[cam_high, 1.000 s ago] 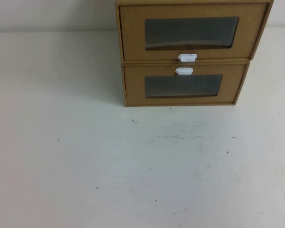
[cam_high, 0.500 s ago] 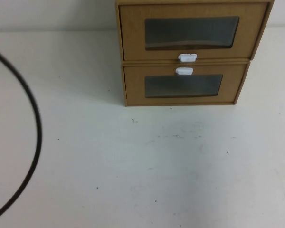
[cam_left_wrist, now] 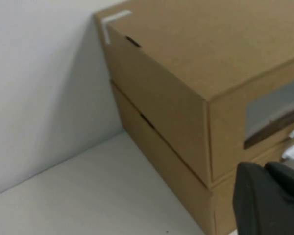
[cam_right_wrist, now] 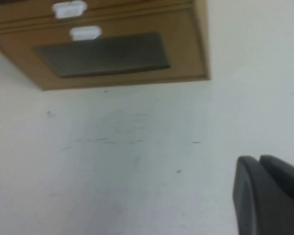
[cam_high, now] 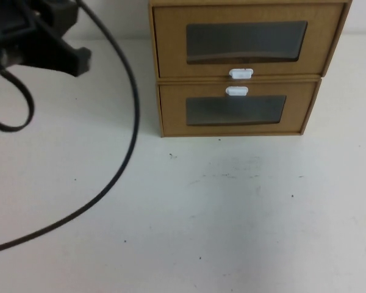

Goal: Open the shoe box
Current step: 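Pull the top drawer of the cardboard box fully open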

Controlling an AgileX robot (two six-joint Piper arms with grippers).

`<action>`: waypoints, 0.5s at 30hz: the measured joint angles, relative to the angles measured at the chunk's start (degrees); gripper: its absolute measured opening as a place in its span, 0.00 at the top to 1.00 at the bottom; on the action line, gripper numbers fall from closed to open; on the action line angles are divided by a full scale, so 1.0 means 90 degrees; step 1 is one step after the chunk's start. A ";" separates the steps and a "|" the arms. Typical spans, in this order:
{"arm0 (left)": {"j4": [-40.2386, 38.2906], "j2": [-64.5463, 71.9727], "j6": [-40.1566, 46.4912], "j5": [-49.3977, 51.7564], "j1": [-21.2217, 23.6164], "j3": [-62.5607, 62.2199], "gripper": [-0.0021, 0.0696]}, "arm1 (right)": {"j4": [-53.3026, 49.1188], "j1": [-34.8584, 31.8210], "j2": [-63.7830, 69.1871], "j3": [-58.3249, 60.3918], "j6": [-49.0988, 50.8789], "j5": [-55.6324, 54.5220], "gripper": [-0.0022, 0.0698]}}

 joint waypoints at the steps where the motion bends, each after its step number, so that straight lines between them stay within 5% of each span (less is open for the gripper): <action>1: 0.0000 0.0163 0.0112 0.0186 -0.0127 -0.0175 0.97 | 0.0388 0.0000 0.0119 0.0000 -0.0296 0.0051 1.00; 8: -0.0044 0.1372 0.0716 0.0576 -0.0582 -0.1725 0.97 | 0.2925 0.0429 0.0983 0.0000 -0.3104 0.0762 1.00; 15: -0.0874 0.3005 0.1757 0.1757 -0.0595 -0.4064 0.97 | 0.3445 0.1243 0.1491 0.0577 -0.3956 0.0439 1.00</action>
